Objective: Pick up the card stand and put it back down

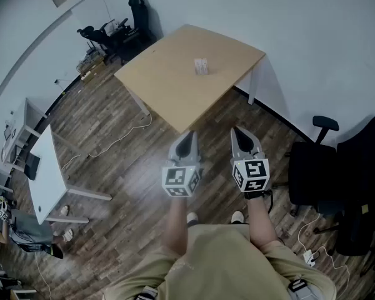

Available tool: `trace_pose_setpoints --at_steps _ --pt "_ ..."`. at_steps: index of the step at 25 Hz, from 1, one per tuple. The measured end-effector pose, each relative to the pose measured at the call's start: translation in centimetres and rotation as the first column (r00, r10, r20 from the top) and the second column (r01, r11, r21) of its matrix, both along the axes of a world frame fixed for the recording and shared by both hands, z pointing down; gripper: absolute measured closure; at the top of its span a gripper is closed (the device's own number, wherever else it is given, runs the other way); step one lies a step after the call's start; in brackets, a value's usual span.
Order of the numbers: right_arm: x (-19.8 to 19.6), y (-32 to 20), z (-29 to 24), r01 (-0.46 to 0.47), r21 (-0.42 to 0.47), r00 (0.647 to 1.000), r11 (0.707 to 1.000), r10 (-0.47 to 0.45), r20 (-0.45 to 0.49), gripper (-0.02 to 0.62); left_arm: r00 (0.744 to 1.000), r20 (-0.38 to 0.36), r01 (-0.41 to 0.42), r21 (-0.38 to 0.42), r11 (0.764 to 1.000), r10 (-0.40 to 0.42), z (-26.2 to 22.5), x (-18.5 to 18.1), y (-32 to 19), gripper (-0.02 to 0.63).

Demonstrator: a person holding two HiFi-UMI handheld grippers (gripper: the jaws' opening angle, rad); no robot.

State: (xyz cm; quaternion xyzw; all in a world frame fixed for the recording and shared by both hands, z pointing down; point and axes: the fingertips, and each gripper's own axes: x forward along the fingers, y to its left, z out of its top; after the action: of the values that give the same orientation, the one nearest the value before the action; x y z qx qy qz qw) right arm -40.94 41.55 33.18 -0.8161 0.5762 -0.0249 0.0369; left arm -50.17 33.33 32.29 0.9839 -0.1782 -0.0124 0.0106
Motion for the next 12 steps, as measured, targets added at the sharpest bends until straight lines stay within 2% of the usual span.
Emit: trace_pose_setpoints --at_steps 6,12 --pt "-5.9 -6.3 0.5 -0.015 -0.024 1.0 1.0 0.016 0.018 0.591 1.0 -0.006 -0.017 -0.021 1.0 0.017 -0.2 -5.5 -6.4 0.603" --pt "-12.0 -11.6 2.6 -0.038 -0.066 0.999 0.997 0.04 0.032 0.591 0.997 -0.007 -0.072 -0.047 0.996 0.072 1.4 -10.3 -11.3 0.603"
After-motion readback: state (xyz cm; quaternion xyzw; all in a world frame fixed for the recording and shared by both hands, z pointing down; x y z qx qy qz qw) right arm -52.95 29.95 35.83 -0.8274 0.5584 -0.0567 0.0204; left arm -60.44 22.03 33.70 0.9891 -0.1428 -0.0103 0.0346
